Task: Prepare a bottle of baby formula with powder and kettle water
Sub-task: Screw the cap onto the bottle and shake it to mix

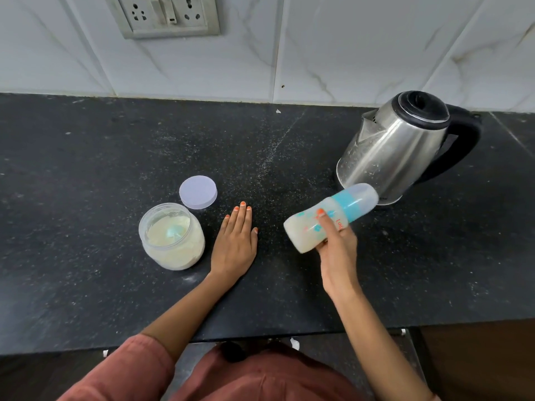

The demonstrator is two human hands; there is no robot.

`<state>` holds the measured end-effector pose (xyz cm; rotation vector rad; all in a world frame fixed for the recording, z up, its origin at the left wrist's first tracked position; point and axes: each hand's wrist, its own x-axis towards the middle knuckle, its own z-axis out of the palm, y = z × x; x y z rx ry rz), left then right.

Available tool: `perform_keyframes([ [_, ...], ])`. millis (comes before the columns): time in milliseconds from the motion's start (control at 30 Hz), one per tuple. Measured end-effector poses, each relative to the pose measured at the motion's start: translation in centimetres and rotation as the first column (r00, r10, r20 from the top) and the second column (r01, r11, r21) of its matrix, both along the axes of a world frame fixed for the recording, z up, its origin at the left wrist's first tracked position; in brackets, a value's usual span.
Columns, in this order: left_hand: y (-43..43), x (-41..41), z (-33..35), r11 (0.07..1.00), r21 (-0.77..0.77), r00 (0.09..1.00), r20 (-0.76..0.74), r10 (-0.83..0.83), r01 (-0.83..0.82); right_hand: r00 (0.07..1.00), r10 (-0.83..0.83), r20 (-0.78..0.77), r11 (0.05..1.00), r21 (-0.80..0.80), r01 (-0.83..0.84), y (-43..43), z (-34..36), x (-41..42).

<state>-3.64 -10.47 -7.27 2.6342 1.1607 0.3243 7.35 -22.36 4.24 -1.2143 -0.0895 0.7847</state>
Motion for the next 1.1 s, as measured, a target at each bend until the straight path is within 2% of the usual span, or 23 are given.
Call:
perform_keyframes([
  [33, 0.1, 0.0, 0.0, 1.000, -0.002, 1.000, 0.002, 0.004, -0.004, 0.994, 0.091, 0.057, 0.994, -0.062, -0.088, -0.3, -0.2, -0.5],
  [100, 0.1, 0.1, 0.0, 1.000, -0.007, 1.000, -0.001, 0.005, -0.005, 0.925, 0.350, 0.151, 0.926, -0.202, -0.318, -1.1, -0.5, -1.4],
  [167, 0.1, 0.1, 0.0, 1.000, -0.012, 1.000, -0.003, 0.002, -0.002, 0.874, 0.449, 0.185, 0.883, -0.239, -0.404, -1.7, -0.4, -1.4],
  [233, 0.0, 0.0, 0.1, 1.000, -0.012, 1.000, 0.004, 0.004, -0.004, 0.930, 0.331, 0.159, 0.941, -0.133, -0.312, -1.4, 0.0, -0.7],
  [300, 0.0, 0.0, 0.1, 1.000, -0.012, 1.000, 0.006, 0.005, -0.005, 0.993, 0.103, 0.053, 0.995, -0.018, -0.102, -0.6, 0.1, 0.2],
  [367, -0.1, 0.0, 0.1, 1.000, -0.019, 1.000, 0.003, 0.001, -0.001, 1.000, -0.025, -0.007, 1.000, 0.006, 0.025, -0.1, 0.0, 0.5],
  [433, 0.0, 0.0, 0.1, 1.000, -0.022, 1.000, 0.003, 0.002, -0.002, 0.990, 0.108, 0.095, 0.992, -0.071, -0.102, -0.4, -0.3, -0.1],
  [500, 0.0, 0.1, 0.1, 1.000, -0.024, 1.000, 0.002, 0.005, -0.005, 0.902, 0.386, 0.192, 0.915, -0.204, -0.348, -1.4, -0.6, -1.1],
  [567, 0.0, 0.1, 0.1, 1.000, -0.024, 1.000, 0.000, 0.003, -0.003, 0.836, 0.506, 0.212, 0.851, -0.279, -0.445, -2.0, -0.6, -1.3],
  [633, 0.0, 0.1, 0.1, 1.000, -0.021, 1.000, -0.001, 0.000, 0.000, 0.904, 0.389, 0.177, 0.914, -0.195, -0.355, -1.7, -0.3, -0.8],
  [700, 0.0, 0.0, 0.1, 1.000, -0.014, 1.000, 0.008, 0.002, -0.002, 0.986, 0.155, 0.057, 0.987, -0.052, -0.152, -0.7, -0.1, 0.0],
  [767, 0.0, 0.0, 0.0, 1.000, -0.014, 1.000, 0.009, 0.003, -0.003, 1.000, -0.005, -0.029, 1.000, 0.010, 0.005, 0.0, 0.0, 0.3],
  [833, 0.0, 0.0, 0.1, 1.000, -0.015, 1.000, 0.011, 0.002, -0.002, 0.998, 0.058, 0.020, 0.998, -0.041, -0.057, -0.1, -0.3, -0.3],
  [933, 0.0, 0.1, 0.1, 1.000, -0.022, 1.000, 0.010, 0.002, -0.002, 0.921, 0.366, 0.135, 0.920, -0.199, -0.337, -1.4, -0.6, -1.4],
  [967, 0.0, 0.1, 0.2, 1.000, -0.023, 1.000, 0.010, 0.005, -0.004, 0.905, 0.398, 0.149, 0.906, -0.217, -0.362, -1.6, -0.5, -1.3],
  [1033, -0.1, 0.1, 0.2, 1.000, -0.022, 1.000, 0.016, 0.008, -0.008, 0.940, 0.310, 0.140, 0.944, -0.157, -0.289, -1.4, -0.3, -0.7],
  [1100, -0.1, 0.0, 0.1, 1.000, -0.022, 1.000, 0.008, 0.002, -0.002, 0.993, 0.111, 0.043, 0.993, -0.042, -0.110, -0.7, 0.0, 0.1],
])
